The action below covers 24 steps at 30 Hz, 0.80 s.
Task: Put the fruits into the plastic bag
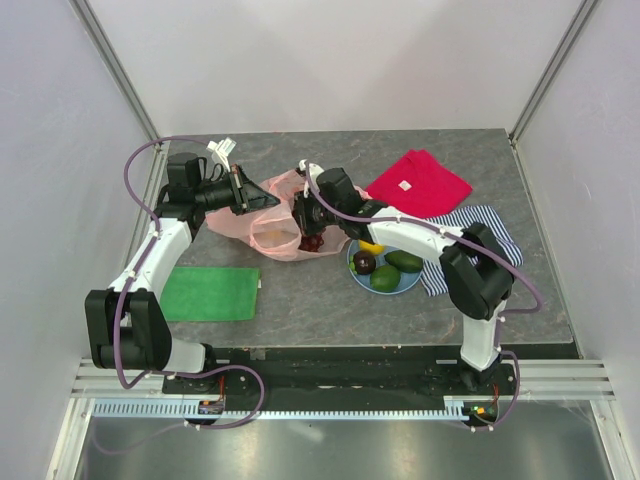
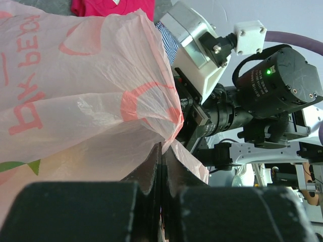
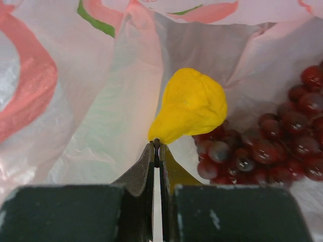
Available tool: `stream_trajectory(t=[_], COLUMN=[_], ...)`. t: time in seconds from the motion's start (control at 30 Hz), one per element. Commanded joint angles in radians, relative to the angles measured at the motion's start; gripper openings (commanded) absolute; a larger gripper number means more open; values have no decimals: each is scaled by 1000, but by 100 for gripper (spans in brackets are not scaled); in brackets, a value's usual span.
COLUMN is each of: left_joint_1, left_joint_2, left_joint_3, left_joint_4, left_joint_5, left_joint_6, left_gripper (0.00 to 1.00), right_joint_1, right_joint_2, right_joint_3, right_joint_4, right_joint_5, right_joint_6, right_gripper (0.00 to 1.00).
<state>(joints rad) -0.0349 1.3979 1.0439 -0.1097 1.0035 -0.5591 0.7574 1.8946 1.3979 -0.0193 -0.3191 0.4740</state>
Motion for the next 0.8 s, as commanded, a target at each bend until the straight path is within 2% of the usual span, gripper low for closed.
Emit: stream_trajectory(t=[0.0,0.2,0.4,0.6,0.63,0.7,0.77], left_joint_1=[0,-2,-2,-2,-2,-2,0], left_joint_2=[-17,-19,-19,-23,-23,-23,-23], left_joint_3=[13,11,11,15,13,11,13], left_joint_4=[27,28,28,28,28,28,28], left_joint_5=[29,29,29,32,32,30,32], left_joint_6=[24,24,24,24,24,24,24], left_gripper=[2,1,1,2,2,2,2], right_joint_1=[6,5,5,5,5,5,7], right_joint_2=[43,107,113,93,92,87,84], right_joint_3=[52,69,73,70,69,64,65], right_joint_4=[73,53,21,-36,-37,-39,-51], right_joint_5=[-60,-55,9,52,54,61,83], right_joint_6=[37,46,31,-14,-15,-18,-21], right_gripper=[0,0,10,30,37,44,48])
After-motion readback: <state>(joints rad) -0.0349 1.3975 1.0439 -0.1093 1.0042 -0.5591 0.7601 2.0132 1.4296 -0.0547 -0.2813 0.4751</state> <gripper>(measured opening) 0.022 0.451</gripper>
